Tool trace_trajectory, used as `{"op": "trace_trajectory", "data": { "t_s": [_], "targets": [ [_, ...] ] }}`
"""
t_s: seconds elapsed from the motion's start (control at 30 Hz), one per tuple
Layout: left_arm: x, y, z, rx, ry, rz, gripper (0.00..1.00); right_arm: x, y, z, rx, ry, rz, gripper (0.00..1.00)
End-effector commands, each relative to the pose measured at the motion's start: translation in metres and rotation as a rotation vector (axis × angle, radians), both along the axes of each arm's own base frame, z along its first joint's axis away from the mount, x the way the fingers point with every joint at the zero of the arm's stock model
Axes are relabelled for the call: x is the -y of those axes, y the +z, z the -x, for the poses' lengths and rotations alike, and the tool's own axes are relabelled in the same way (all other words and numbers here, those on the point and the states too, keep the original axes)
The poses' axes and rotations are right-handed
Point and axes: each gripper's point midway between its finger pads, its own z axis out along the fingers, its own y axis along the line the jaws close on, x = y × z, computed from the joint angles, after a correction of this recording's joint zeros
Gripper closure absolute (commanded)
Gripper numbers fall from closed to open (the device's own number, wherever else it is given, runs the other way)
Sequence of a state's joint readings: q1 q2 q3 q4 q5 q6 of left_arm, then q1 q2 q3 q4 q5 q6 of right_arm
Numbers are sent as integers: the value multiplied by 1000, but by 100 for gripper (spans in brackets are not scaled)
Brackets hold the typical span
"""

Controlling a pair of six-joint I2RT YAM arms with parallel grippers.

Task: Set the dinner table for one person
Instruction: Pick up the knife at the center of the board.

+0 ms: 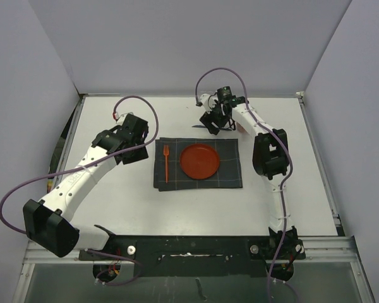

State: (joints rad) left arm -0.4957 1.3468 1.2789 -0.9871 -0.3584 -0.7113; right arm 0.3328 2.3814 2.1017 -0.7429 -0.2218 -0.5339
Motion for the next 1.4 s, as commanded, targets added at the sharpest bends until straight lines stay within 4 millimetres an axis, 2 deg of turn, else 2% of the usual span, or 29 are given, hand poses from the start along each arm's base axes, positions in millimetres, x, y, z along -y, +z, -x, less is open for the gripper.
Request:
{"op": "trace_trajectory", "data": {
  "t_s": [0.0,0.23,0.47,0.6,0.73,0.87,1.17,1.37],
  "targets": [
    [10,9,-13,63,7,51,63,-3,23,-12,69,9,-37,30],
    [13,1,-14,45,6,51,63,2,10,-14,46,-2,-56,30],
    [14,-5,-16,31,8,47,63,-2,-3,-21,24,1,-95,31],
    [15,-6,-18,30,8,46,63,-8,-8,-26,32,64,-92,30],
    [17,-11,-19,23,9,50,63,-5,-21,-35,56,134,-41,30],
    [19,-16,-19,12,14,57,63,-2,-24,-39,59,152,-25,30],
    [32,-23,-29,3,-2,92,62,4,-35,-26,17,158,3,32],
    [39,-18,-33,20,-14,122,62,-1,-37,-4,-79,171,-43,46]
  ]
}}
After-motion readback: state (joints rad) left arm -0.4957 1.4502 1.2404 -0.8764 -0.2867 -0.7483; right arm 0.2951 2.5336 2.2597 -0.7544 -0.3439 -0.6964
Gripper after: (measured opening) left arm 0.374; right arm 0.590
